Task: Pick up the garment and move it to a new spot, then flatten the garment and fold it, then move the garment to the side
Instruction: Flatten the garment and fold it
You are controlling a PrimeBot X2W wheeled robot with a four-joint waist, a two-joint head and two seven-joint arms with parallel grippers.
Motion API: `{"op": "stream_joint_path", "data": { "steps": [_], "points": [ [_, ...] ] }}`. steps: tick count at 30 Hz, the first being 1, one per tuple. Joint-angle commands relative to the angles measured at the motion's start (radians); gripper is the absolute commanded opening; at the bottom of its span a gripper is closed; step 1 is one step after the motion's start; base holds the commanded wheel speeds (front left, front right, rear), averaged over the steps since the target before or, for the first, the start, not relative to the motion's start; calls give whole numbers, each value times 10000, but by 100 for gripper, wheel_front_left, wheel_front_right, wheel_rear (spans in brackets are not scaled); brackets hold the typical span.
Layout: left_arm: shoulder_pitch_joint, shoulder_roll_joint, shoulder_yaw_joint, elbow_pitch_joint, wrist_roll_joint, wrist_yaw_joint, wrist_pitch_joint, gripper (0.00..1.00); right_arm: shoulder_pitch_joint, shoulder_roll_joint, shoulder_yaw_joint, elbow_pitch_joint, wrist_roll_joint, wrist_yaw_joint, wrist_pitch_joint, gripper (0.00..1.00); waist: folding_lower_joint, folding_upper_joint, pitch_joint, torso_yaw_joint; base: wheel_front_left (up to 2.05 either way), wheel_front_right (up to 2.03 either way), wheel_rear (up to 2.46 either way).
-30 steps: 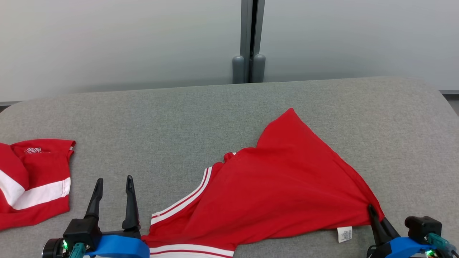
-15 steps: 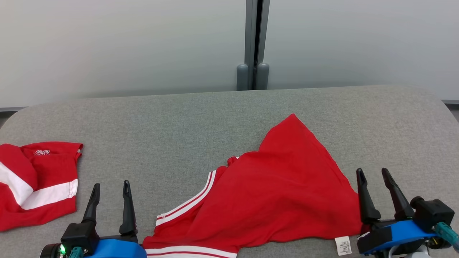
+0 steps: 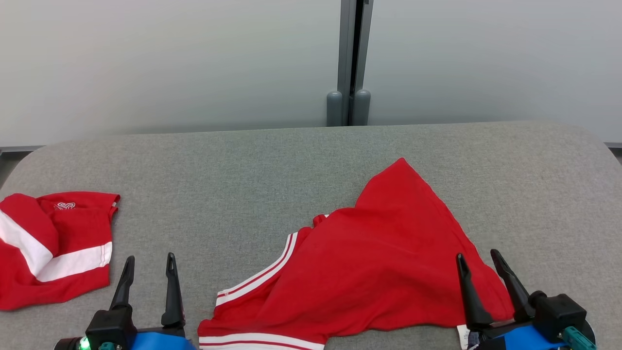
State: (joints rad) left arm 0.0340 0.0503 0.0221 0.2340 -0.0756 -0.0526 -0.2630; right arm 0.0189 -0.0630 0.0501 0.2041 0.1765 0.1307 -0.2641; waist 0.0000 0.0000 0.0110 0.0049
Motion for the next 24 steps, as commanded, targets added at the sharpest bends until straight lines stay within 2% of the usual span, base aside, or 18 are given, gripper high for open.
{"op": "stream_joint_path", "data": {
  "steps": [1, 13, 24],
  "points": [
    [80, 1, 64, -31, 99, 42, -26, 100, 129, 41, -35, 16, -60, 1, -5, 100, 0, 0, 1, -15, 0, 0, 0],
    [73, 1, 31, -13, 145, 46, -26, 100, -6, 72, -89, 363, -229, 1, -5, 100, 0, 0, 9, -46, 0, 0, 0],
    [564, 1, -350, 833, -428, -300, -28, 100, -521, -389, -742, 2301, -53, 1, -5, 100, 0, 0, 147, -25, 0, 0, 0]
  ]
}}
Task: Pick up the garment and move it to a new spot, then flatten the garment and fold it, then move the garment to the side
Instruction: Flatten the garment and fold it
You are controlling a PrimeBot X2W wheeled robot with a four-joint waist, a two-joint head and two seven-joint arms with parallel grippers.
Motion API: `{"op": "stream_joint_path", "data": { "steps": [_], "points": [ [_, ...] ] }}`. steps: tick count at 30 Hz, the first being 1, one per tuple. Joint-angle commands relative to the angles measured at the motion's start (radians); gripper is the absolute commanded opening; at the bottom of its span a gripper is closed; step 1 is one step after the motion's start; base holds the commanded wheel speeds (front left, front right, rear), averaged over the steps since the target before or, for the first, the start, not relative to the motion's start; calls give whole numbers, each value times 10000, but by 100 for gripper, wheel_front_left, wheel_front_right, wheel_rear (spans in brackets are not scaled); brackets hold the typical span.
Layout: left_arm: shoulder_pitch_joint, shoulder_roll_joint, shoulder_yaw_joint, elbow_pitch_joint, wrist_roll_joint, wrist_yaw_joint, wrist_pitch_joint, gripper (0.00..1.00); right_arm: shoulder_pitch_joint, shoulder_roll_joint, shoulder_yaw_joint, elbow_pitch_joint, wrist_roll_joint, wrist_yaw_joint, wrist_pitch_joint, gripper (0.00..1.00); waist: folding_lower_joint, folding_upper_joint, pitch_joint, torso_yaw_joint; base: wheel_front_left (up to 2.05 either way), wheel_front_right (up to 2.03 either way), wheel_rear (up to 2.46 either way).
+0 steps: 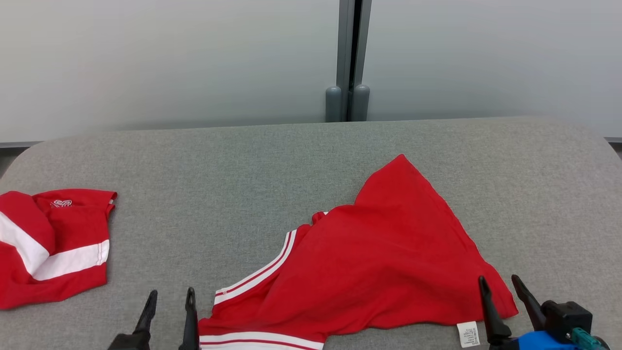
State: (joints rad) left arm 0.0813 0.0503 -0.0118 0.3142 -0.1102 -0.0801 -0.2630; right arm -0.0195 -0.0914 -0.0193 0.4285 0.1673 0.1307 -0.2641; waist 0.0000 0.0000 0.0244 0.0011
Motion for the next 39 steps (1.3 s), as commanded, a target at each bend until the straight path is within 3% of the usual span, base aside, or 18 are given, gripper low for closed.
{"op": "stream_joint_path", "data": {
  "steps": [1, 12, 27, 39],
  "points": [
    [196, 4, -108, 170, -117, -58, -26, 100, -213, -150, -91, 263, 72, 1, -7, 100, 0, 0, 39, 23, 0, 0, 0],
    [964, -5, -992, 1254, -372, -371, -26, 100, -779, -241, -403, 2097, 303, 1, -5, 100, 0, 0, 213, 143, 0, 0, 0],
    [1074, -4, -1786, 2416, -1317, -528, 24, 100, -1335, -130, -350, 3639, 704, 1, -5, 100, 0, 0, 260, 71, 0, 0, 0],
    [596, 269, -3617, 2337, -2662, -548, 22, 100, -1668, -82, 202, 4320, 1588, 1, 6, 100, 0, 0, 246, 96, 0, 0, 0]
  ]
}}
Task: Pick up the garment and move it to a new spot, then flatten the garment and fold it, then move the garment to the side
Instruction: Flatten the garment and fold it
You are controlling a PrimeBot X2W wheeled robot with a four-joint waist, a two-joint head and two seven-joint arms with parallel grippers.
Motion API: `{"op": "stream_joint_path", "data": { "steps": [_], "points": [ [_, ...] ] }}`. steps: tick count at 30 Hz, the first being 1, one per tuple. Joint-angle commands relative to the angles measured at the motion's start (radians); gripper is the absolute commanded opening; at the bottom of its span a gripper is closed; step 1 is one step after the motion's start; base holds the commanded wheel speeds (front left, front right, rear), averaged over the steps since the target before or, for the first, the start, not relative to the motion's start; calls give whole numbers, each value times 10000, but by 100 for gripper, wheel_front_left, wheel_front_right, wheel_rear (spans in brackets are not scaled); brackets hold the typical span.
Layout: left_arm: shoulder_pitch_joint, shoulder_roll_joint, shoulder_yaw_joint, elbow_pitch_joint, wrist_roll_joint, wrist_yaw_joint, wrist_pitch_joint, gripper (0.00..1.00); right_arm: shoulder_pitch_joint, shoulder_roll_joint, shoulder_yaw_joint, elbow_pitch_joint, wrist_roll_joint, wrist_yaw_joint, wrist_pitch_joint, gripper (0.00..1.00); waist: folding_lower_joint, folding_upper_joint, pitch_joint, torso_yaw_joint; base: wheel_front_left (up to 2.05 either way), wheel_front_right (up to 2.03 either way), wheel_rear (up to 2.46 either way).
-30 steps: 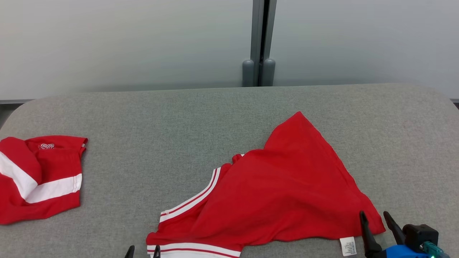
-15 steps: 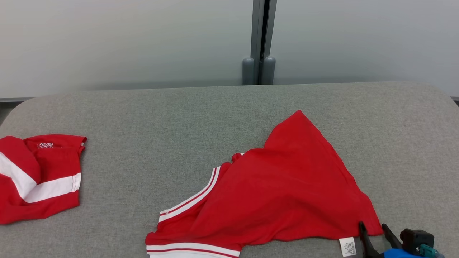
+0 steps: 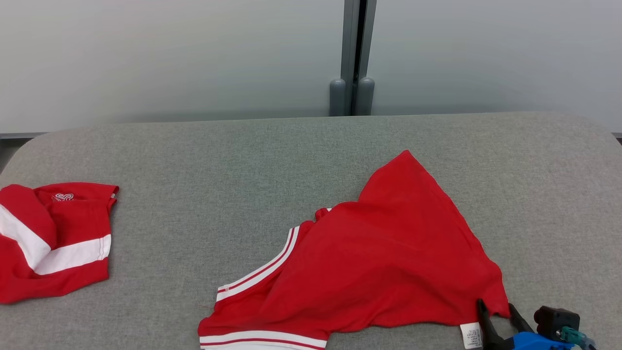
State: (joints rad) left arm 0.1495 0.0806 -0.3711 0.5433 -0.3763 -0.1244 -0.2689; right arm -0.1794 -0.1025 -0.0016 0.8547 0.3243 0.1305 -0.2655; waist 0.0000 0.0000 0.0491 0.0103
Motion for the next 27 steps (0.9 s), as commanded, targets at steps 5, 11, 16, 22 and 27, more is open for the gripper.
{"op": "stream_joint_path", "data": {
  "steps": [5, 11, 16, 22, 27],
  "points": [
    [-320, 110, -558, 357, -398, -103, 83, 74, -144, 172, 570, 673, 321, 15, 57, 35, 0, 0, -27, 25, 0, 0, 0],
    [-758, 172, -587, 334, -761, -93, 57, 0, -272, 35, 1010, 249, 732, 12, 42, 0, 0, 0, 12, 2, 0, 0, 0],
    [-1269, 227, -354, -475, -1017, -67, 45, 0, -367, -179, 1117, -1010, 964, 5, 8, 0, 0, 0, 125, 42, 0, 0, 0],
    [-2760, 289, 59, -1272, -1601, -67, 45, 0, -1281, -340, 1439, -2355, 1484, 5, 7, 0, 0, 0, 532, -43, 0, 0, 0],
    [-5022, 504, 217, -1272, -2134, -67, 45, 0, -3103, -716, 2069, -2640, 1776, 5, 7, 0, 0, 0, 1224, -226, 0, 0, 0]
  ]
}}
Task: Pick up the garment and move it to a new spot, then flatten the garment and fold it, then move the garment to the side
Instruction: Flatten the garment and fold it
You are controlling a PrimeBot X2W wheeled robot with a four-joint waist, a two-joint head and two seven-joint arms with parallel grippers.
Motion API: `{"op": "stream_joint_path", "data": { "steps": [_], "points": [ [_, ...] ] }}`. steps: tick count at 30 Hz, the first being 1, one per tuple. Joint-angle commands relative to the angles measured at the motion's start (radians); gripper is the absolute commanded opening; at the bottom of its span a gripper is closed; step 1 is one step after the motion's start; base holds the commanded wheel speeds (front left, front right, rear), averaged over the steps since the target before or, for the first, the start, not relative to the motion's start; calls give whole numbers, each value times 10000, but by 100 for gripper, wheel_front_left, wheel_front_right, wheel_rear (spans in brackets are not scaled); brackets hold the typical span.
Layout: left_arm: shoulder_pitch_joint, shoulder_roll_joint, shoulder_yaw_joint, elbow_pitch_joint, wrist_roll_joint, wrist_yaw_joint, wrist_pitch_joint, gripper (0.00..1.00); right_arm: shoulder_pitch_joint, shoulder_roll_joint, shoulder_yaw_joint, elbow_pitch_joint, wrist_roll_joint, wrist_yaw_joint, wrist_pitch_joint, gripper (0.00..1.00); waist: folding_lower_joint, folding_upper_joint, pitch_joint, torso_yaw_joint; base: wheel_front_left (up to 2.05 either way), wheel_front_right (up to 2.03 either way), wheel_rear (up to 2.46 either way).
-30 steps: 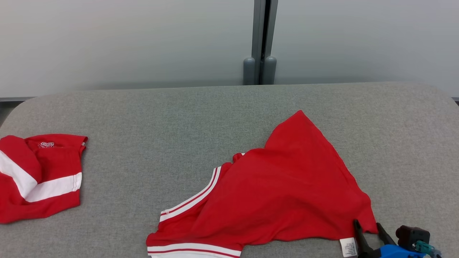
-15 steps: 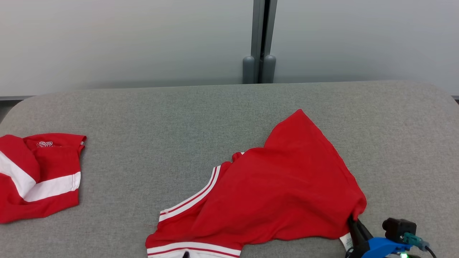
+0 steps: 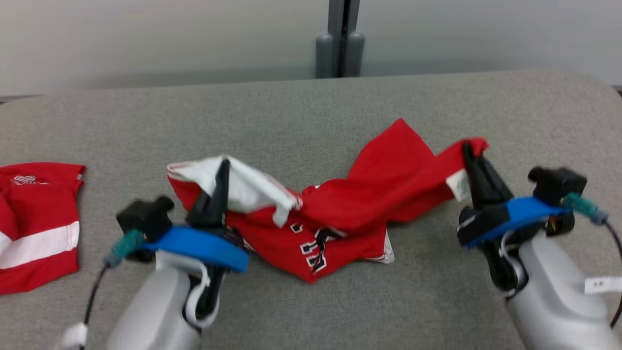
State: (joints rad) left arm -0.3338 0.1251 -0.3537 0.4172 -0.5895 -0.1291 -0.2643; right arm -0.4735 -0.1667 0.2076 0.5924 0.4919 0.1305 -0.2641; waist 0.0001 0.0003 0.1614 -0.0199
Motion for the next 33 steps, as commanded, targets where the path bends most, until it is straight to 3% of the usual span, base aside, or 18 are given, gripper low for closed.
{"op": "stream_joint_path", "data": {
  "steps": [1, 11, 20, 25, 33],
  "points": [
    [-762, 141, 7, 96, -119, -20, -1, 0, -663, -90, 0, 12, 341, 5, -5, 0, -1, -3, 296, 47, 0, 0, 0],
    [-6858, 1047, -109, 2016, -1376, -20, 215, 0, -6539, -952, 651, 1648, 1007, 5, 150, 0, -1, -3, 2023, -273, 0, 0, 0],
    [-11177, 931, -719, 3522, -1714, -20, 159, 0, -10461, -1417, 926, 3547, 1134, 5, 191, 0, -1, -3, 2764, -237, 0, 0, 0],
    [-11871, 859, -1057, 3838, -2086, -19, 37, 0, -11112, -1396, 1246, 4023, 1347, 5, 62, 0, -1, -3, 2789, -201, 0, 0, 0],
    [-10001, 943, -1310, 3780, -2617, -19, -14, 0, -9350, -1148, 2047, 4170, 1997, 5, -13, 0, -1, -3, 2648, -167, 0, 0, 0]
  ]
}}
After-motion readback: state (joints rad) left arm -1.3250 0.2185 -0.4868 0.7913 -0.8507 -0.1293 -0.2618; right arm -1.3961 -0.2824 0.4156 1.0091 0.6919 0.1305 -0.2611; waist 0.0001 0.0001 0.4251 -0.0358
